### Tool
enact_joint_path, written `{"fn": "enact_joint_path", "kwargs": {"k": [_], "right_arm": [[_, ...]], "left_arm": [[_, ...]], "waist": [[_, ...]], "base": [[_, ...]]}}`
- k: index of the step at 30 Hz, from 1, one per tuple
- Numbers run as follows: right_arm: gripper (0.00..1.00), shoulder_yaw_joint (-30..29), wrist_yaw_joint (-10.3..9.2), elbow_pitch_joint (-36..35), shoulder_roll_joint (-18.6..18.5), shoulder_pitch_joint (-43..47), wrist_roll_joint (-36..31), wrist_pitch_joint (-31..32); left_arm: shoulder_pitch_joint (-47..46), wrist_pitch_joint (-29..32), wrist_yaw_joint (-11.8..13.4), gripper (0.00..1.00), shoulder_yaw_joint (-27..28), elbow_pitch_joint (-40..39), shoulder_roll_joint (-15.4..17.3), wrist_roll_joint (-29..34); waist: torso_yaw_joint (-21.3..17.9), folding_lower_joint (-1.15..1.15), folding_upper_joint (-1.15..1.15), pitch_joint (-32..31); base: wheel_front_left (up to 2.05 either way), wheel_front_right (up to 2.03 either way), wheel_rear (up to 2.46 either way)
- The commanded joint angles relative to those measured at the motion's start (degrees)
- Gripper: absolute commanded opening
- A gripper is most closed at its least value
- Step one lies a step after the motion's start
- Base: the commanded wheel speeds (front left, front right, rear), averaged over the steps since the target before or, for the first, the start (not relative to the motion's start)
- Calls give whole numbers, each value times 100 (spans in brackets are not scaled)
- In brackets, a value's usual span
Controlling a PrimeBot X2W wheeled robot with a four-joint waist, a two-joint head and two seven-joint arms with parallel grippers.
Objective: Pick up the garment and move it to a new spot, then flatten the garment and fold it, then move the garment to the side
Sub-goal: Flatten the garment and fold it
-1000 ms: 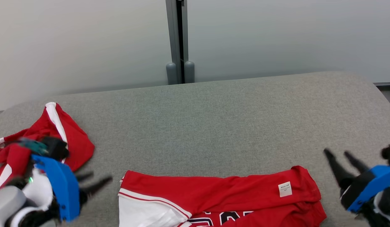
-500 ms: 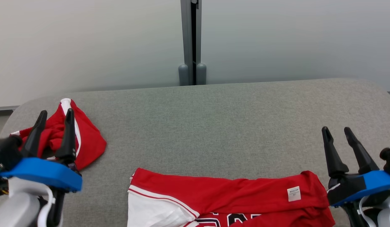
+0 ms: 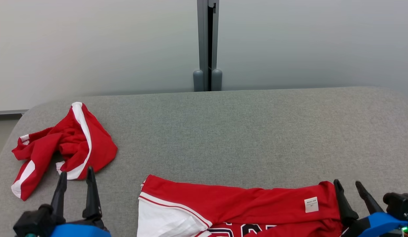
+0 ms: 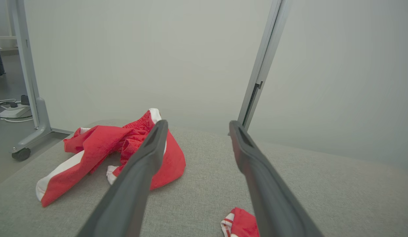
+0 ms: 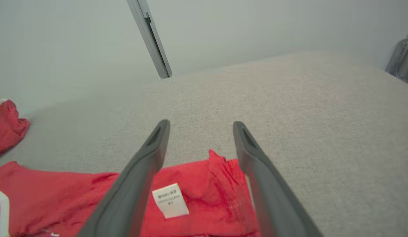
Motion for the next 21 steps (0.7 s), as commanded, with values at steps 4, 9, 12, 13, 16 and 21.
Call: {"fn": "enact_joint_path", "kwargs": {"k": [4, 9, 12, 13, 16, 21], "right_arm": [[100, -2, 3, 278, -90, -3, -9, 118], [100, -99, 3, 657, -89, -233, -3, 589], [100, -226, 2, 921, -98, -465, -52, 973], [100, -309, 3, 1053, -60, -530, -32, 1145], [100, -526, 3, 1431, -20, -775, -138, 1714], [100, -630, 3, 1877, 53, -1053, -99, 2494]], "left_arm": [[177, -24, -384, 100, 342, 170, -327, 234], [196, -25, -751, 100, 637, 360, -628, 523], [126, -25, -911, 100, 706, 479, -765, 657], [86, -24, -959, 100, 739, 515, -808, 695], [17, -24, -1091, 100, 814, 618, -913, 802], [-102, -24, -1237, 100, 903, 788, -1059, 947]], "waist": [[-22, 1, 0, 41], [-39, 1, 0, 75], [-45, 1, 0, 105], [-43, 1, 0, 115], [-30, 1, 0, 157], [75, 1, 0, 255]], "base": [[0, 0, 0], [0, 0, 0], [0, 0, 0], [0, 0, 0], [0, 0, 0], [0, 0, 0]]}}
